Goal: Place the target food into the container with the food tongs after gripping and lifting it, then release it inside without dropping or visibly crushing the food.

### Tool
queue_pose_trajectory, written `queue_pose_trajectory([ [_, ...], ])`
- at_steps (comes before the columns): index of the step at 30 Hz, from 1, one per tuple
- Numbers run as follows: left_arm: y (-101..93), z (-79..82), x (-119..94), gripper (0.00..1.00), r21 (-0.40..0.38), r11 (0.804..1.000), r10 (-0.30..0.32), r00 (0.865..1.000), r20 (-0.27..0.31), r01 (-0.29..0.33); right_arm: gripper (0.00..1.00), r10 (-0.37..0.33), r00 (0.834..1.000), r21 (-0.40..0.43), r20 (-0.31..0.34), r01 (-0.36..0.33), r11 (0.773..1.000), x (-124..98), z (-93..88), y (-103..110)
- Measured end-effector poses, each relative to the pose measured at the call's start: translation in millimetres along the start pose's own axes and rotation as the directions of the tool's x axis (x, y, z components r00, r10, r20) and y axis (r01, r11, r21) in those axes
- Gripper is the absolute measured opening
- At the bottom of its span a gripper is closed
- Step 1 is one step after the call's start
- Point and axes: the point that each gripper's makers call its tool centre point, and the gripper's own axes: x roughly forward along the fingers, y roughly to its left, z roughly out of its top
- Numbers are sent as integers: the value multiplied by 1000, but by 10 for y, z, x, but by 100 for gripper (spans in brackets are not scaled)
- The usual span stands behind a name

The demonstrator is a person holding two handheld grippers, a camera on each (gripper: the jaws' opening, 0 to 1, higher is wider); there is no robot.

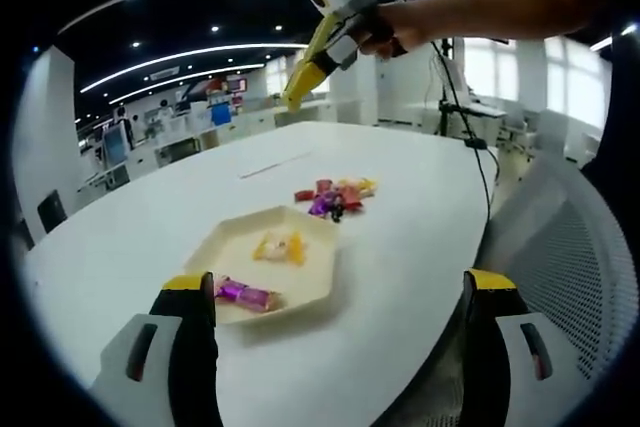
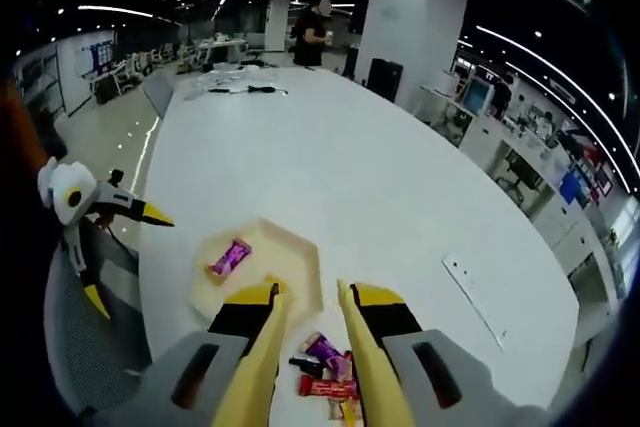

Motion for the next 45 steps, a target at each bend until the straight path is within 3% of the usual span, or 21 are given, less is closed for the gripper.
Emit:
queue_pose_trajectory([
  [9, 21, 74, -15, 99, -19, 1000, 13, 999, 33, -13, 27, -25, 1000, 0, -2, 25, 1000, -288, -186, -276],
  [12, 196, 67, -76, 99, 46, 992, 118, 993, -3, -118, 27, -24, 1000, 9, 1, 24, 1000, -387, -258, -327],
  [15, 247, 129, -128, 99, -58, 990, 131, 991, 10, -130, 27, -10, 1000, 9, -6, 10, 1000, -437, -358, -350],
  [17, 303, 123, -174, 99, -130, 980, 148, 989, -13, -148, 27, -3, 1000, -2, -16, 3, 1000, -458, -427, -353],
  [21, 287, 168, -176, 99, -165, 977, 144, 989, 24, -138, 27, 8, 1000, 1, -11, -8, 1000, -486, -538, -390],
  [23, 289, 106, -137, 99, -195, 968, 161, 987, -10, -160, 27, 13, 1000, 8, -11, -13, 1000, -486, -578, -397],
  [26, 318, 112, -135, 97, -132, 970, 199, 979, -54, -204, 28, 20, 1000, 15, 0, -20, 1000, -512, -641, -397],
  [29, 273, 270, -93, 99, -143, 970, 204, 979, 21, -199, 28, 28, 1000, -1, 3, -28, 1000, -515, -683, -400],
  [33, 205, 107, -60, 99, -85, 979, 185, 983, -17, -185, 28, 45, 999, -21, 6, -45, 999, -512, -710, -417],
  [36, 147, 155, -77, 99, -75, 984, 165, 986, 10, -164, 28, 47, 999, -32, 9, -47, 998, -517, -743, -431],
  [42, 158, 173, -91, 100, -146, 980, 143, 989, 26, -138, 28, 47, 999, -26, 15, -46, 999, -543, -811, -495],
  [45, 159, 194, -95, 100, -145, 979, 152, 988, 38, -145, 28, 39, 999, -16, 16, -39, 999, -565, -846, -532],
])
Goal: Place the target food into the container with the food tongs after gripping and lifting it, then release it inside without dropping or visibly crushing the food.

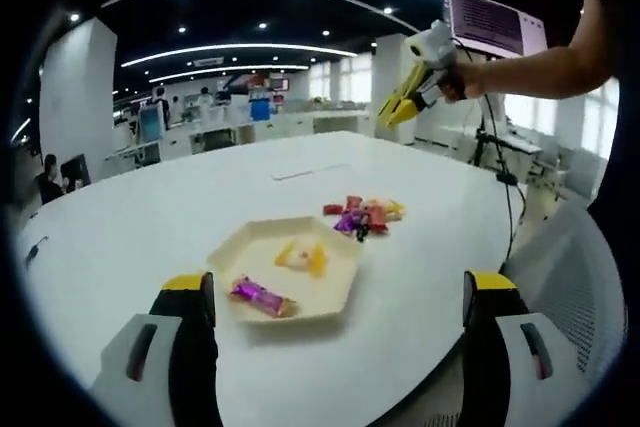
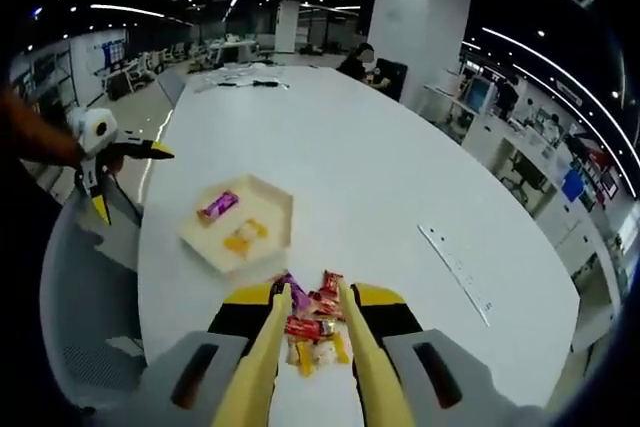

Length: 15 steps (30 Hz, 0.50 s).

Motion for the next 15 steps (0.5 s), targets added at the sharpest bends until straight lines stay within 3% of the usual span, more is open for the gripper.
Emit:
queue_pose_trajectory([
  [7, 51, -99, 23, 100, 33, 999, 28, 999, -37, -27, 28, -73, 996, 64, -45, 76, 995, -27, -207, -196],
  [15, 97, -154, 6, 100, 44, 999, 34, 998, -57, -32, 28, -73, 996, 81, -49, 77, 994, 29, -301, -236],
])
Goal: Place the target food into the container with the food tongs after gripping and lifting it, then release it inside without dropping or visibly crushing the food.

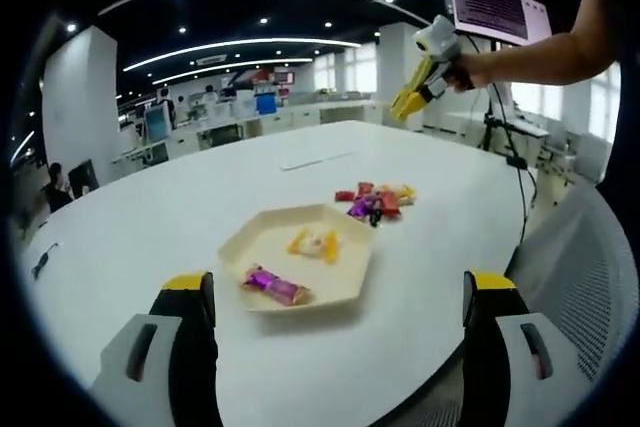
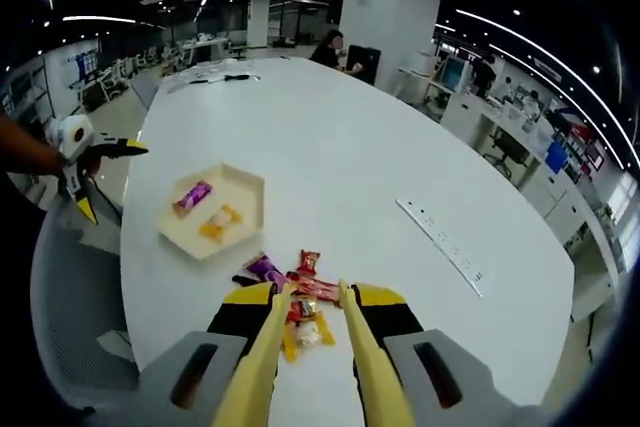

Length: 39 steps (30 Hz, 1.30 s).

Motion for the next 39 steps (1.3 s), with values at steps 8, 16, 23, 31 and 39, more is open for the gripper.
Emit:
queue_pose_trajectory([
  [8, 69, -19, -28, 99, -21, 1000, 14, 1000, 2, -14, 29, -7, 1000, 30, -12, 7, 1000, 151, -202, -69],
  [16, 92, -28, -24, 99, -26, 999, 19, 1000, 0, -19, 29, -36, 999, 83, -25, 38, 996, 288, -375, -177],
  [23, 33, -43, 8, 99, -10, 1000, -8, 1000, -14, 8, 29, -40, 998, 154, -45, 46, 987, 439, -513, -150],
  [31, 32, -66, 12, 99, -7, 1000, -10, 1000, -24, 10, 29, -46, 996, 155, -70, 56, 986, 612, -661, -114],
  [39, 16, -104, 6, 99, -5, 1000, -14, 999, -36, 14, 29, -47, 993, 200, -105, 67, 978, 782, -869, -86],
])
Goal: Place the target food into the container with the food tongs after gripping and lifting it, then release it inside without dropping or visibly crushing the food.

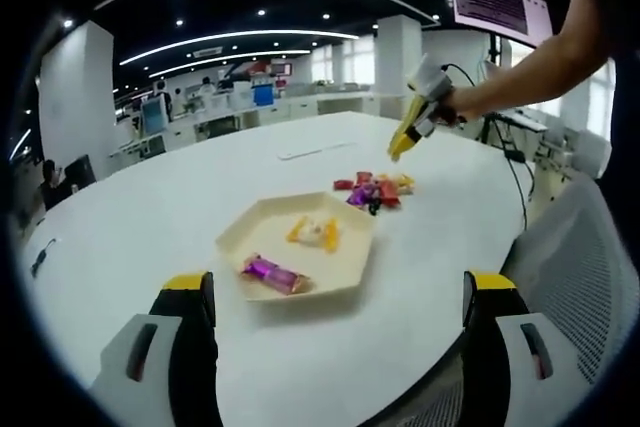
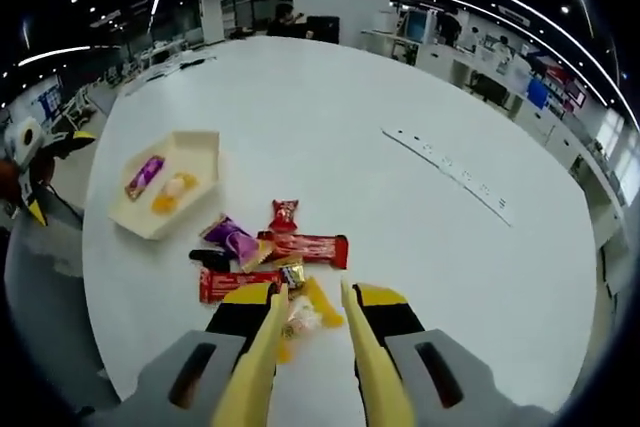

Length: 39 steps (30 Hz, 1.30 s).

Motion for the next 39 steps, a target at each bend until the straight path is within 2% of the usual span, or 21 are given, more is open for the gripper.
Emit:
queue_pose_trajectory([
  [4, 16, 9, -9, 99, -5, 1000, 7, 1000, 4, -7, 30, -14, 1000, 31, -13, 14, 999, 111, -84, 10],
  [9, 15, -2, -2, 99, -4, 1000, 4, 1000, -2, -4, 30, -35, 999, 42, -41, 37, 998, 141, -205, 14],
  [12, 11, -10, 11, 99, 0, 1000, -1, 1000, -10, 1, 30, -26, 998, 30, -54, 27, 999, 156, -245, 14],
  [25, 24, -17, 12, 98, 2, 1000, 4, 1000, -16, -4, 29, 25, 993, 68, -117, -18, 998, 245, -379, -6],
  [30, 21, -37, 15, 98, 3, 1000, 3, 1000, -22, -3, 25, 28, 993, 24, -111, -25, 999, 223, -350, 2],
  [39, 24, -41, 16, 98, 8, 1000, 6, 1000, -29, -6, 21, 64, 995, 12, -77, -63, 998, 190, -288, 99],
])
